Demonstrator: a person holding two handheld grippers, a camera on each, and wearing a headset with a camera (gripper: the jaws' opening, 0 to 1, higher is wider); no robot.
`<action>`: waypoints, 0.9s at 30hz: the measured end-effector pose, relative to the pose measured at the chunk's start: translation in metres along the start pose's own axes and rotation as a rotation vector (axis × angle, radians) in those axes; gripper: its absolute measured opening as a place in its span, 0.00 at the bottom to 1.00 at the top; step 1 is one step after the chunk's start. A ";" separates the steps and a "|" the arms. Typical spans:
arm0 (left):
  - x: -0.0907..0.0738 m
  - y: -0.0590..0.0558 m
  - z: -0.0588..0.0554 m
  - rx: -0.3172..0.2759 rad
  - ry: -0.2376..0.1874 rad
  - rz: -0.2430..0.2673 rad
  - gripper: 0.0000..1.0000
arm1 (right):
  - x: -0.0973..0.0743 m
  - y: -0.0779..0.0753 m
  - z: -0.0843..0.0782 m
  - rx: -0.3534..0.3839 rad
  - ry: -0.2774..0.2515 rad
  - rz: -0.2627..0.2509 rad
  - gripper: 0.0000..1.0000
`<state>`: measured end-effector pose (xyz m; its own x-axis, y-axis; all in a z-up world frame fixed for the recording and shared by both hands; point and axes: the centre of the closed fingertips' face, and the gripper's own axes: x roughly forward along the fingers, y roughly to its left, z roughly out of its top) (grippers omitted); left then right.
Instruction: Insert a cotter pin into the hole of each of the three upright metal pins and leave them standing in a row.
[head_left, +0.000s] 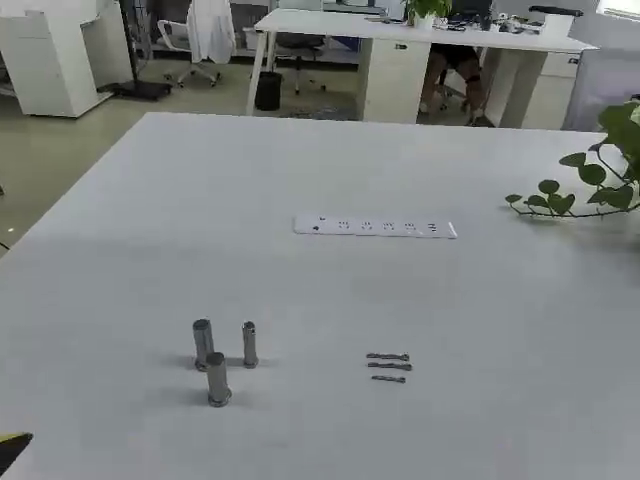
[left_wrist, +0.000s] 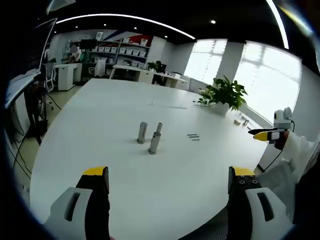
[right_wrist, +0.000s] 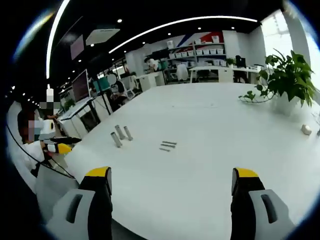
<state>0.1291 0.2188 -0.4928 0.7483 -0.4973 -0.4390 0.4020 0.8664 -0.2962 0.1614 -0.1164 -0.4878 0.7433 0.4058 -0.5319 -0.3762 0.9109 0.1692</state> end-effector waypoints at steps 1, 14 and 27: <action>0.001 0.000 0.000 0.005 0.001 -0.002 0.99 | -0.001 -0.002 -0.001 0.002 0.005 -0.013 0.97; 0.012 -0.003 0.007 0.082 0.016 -0.010 0.99 | -0.006 -0.015 -0.008 -0.040 0.043 -0.041 0.98; 0.016 -0.007 -0.004 0.061 0.049 -0.028 0.99 | -0.005 -0.018 -0.015 -0.029 0.055 -0.035 0.98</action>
<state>0.1363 0.2048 -0.5016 0.7102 -0.5215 -0.4729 0.4550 0.8526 -0.2570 0.1565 -0.1356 -0.5003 0.7254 0.3679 -0.5818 -0.3669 0.9218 0.1254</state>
